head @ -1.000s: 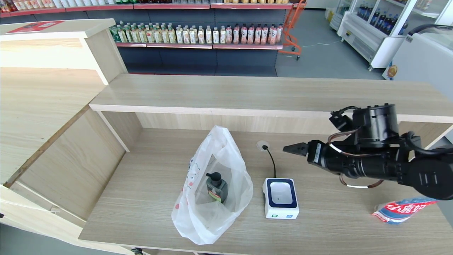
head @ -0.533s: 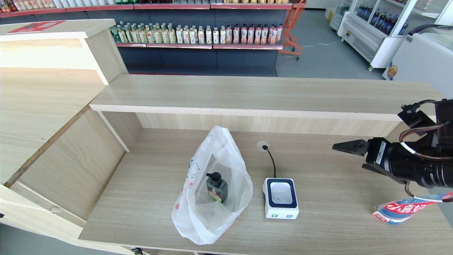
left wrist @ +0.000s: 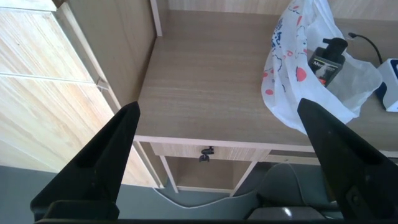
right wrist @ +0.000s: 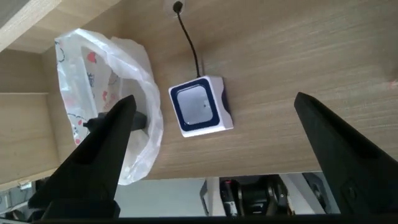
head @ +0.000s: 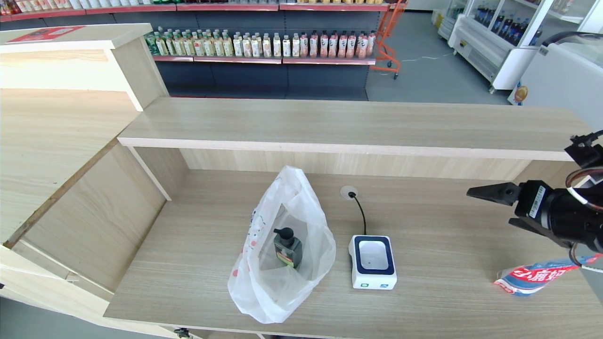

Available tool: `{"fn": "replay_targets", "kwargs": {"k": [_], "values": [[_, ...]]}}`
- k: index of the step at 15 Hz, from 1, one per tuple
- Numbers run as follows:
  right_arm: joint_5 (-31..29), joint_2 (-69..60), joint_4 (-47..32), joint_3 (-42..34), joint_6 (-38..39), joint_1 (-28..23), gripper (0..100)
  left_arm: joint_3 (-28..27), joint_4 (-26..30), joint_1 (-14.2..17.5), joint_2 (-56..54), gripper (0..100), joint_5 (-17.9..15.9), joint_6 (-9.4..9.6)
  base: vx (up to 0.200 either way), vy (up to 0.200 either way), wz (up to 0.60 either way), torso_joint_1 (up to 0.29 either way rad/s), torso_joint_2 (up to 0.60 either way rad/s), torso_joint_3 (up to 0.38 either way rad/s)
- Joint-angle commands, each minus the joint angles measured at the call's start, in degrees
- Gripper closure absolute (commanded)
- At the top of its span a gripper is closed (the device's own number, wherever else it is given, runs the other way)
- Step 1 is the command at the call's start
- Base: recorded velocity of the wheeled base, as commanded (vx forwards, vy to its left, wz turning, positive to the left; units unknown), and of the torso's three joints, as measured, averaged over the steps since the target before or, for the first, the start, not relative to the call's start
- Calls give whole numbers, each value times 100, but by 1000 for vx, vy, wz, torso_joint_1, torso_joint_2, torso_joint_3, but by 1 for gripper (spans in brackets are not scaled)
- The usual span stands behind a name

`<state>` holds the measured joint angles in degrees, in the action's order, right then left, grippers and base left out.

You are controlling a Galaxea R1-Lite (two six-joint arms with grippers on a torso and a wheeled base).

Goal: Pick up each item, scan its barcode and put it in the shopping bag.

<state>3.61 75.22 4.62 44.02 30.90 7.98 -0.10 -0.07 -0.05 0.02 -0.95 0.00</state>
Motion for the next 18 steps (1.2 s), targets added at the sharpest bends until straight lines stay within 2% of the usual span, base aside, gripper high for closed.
{"fn": "replay_targets", "kwargs": {"k": [1,3,5,7,9,11,15,18], "values": [[-18,46,4,1,3,-174,0,1,-1,5,-2,0,-2,0,-200,-200,0,22,2,7],[-27,-33,-14,-43,3,-254,0,1,-1,5,-2,0,-2,0,-200,-200,0,-7,0,7],[-36,-104,-154,-34,65,-271,0,1,-1,5,-2,0,-2,0,0,0,0,0,0,0],[-71,-86,-277,142,566,-280,0,1,-1,5,-2,0,-2,0,0,0,0,0,0,0],[-291,99,-532,406,1093,-438,0,1,-1,5,-2,0,-2,0,0,0,0,0,0,0],[-370,353,-550,687,1577,-693,0,1,7,5,-2,0,-2,0,0,-200,0,10,2,2],[-422,679,-796,810,1796,-1229,0,1,-1,5,-2,0,-2,0,0,-200,0,-2,6,4],[-440,810,-972,819,2122,-1352,0,1,-1,5,-2,0,-2,0,0,0,0,0,0,0]]}}
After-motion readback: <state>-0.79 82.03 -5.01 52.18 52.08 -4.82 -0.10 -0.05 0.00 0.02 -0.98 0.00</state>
